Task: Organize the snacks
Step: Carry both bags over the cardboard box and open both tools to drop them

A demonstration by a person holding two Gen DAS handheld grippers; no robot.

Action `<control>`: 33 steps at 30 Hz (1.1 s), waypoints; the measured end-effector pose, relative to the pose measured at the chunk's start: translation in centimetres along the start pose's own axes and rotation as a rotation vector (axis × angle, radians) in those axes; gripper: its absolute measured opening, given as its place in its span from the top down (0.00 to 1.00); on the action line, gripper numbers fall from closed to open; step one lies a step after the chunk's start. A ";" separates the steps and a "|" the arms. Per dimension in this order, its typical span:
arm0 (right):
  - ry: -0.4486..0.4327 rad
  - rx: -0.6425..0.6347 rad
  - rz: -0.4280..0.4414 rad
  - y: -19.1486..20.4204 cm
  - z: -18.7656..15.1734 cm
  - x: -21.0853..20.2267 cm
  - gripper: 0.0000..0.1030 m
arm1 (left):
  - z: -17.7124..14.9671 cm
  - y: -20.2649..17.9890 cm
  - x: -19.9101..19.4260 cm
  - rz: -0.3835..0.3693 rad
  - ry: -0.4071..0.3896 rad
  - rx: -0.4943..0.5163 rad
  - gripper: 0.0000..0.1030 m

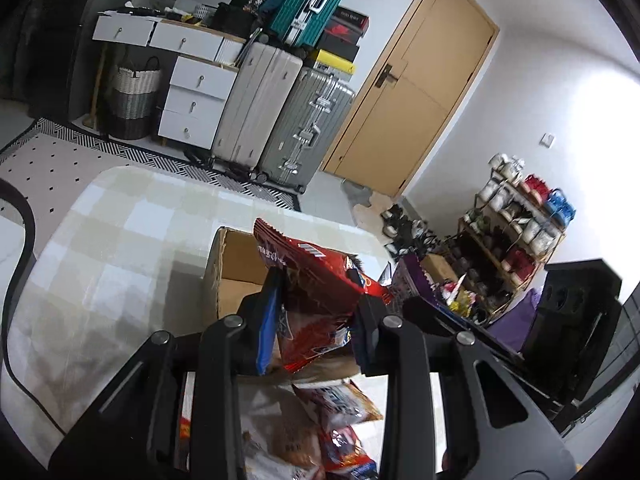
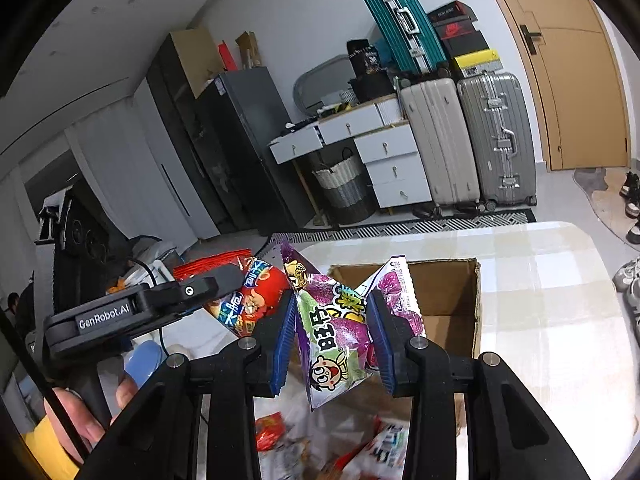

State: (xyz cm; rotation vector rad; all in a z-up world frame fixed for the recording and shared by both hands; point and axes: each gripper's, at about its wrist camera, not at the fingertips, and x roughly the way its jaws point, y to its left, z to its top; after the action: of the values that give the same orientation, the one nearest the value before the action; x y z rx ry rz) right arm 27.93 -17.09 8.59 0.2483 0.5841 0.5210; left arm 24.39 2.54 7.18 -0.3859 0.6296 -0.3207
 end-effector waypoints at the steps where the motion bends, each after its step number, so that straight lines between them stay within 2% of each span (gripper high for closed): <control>1: 0.010 0.004 -0.002 -0.5 0.2 0.6 0.66 | 0.2 0.3 1.2 0.006 0.008 0.000 0.73; 8: 0.079 0.018 -0.042 -3.2 0.6 5.0 0.66 | 1.5 1.8 8.1 0.040 0.074 -0.009 0.73; 15: 0.130 0.048 -0.050 -5.3 -0.1 7.7 0.66 | 2.3 2.4 13.3 0.069 0.124 0.010 0.73; 25: 0.220 0.062 -0.106 -6.7 -1.3 10.1 0.65 | 1.0 3.5 16.9 0.094 0.172 0.013 0.73; 33: 0.230 0.032 -0.157 -6.6 -1.5 10.5 0.62 | -0.3 4.2 17.8 0.075 0.204 0.006 0.73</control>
State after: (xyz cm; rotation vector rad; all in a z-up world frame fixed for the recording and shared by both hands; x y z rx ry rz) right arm 37.13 -16.95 0.16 0.1719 0.8288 0.3912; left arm 38.53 -0.93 -3.85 -0.3249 0.8411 -0.2923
